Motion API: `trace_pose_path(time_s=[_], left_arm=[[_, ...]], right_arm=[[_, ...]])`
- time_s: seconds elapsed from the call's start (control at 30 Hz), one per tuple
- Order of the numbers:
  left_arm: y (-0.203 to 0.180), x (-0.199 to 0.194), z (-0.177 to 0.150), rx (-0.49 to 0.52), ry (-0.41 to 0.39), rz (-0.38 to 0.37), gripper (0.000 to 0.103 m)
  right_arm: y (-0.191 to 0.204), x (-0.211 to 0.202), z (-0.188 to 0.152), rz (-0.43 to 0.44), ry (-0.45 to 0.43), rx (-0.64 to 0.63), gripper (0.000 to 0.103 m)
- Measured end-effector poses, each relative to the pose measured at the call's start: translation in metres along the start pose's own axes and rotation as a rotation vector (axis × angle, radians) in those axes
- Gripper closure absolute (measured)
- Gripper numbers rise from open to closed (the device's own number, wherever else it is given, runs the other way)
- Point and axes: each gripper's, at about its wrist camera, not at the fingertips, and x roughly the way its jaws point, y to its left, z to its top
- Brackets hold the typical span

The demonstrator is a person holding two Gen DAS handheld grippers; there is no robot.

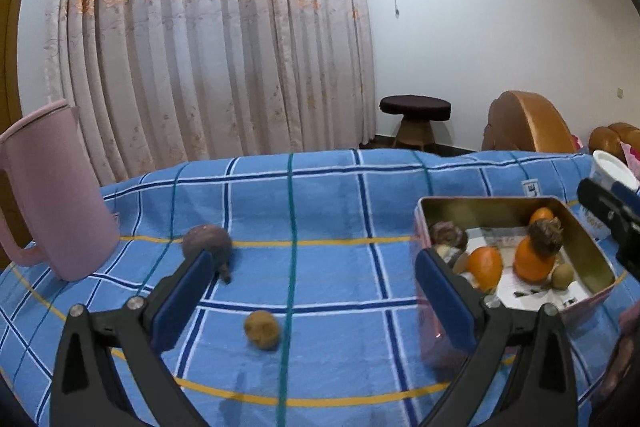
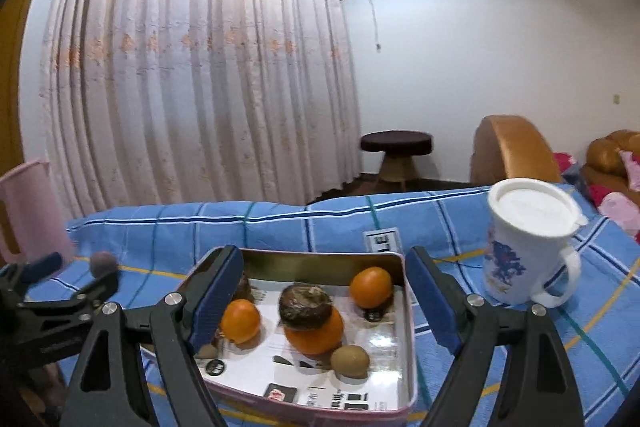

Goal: Organize fruits
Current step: 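Lift both open tools from the tin back toward the remaining fruits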

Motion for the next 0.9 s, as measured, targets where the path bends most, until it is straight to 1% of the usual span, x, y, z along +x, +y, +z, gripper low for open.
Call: trace_pose_path(time_s=[0.1,0.17,0.27,0.37,0.5,0.63,0.9], left_arm=[[0.004,0.001,-0.004,0.01,0.018,0.004,0.0],[0.009,-0.002,-0.006,0.005,0.02,-0.01,0.0],[0.015,-0.003,-0.007,-0.004,0.028,-0.014,0.0],[0.023,-0.002,-0.009,-0.011,0.043,-0.023,0.0],[0.03,-0.003,-0.01,-0.004,0.047,-0.026,0.0],[0.043,-0.001,-0.012,-0.005,0.054,-0.016,0.0],[0.081,0.005,-0.014,-0.035,0.067,0.023,0.0]], right_arm=[[0.009,-0.004,-0.002,-0.049,-0.017,-0.047,0.019],[0.014,-0.008,-0.003,-0.056,-0.023,-0.05,0.019],[0.021,-0.01,-0.006,-0.047,0.0,-0.02,0.019],[0.031,-0.015,-0.009,-0.027,0.0,0.0,0.019],[0.054,-0.018,-0.013,-0.017,0.006,-0.015,0.019],[0.073,-0.017,-0.016,0.007,0.023,-0.007,0.019],[0.11,-0.006,-0.018,0.055,0.064,0.02,0.019]])
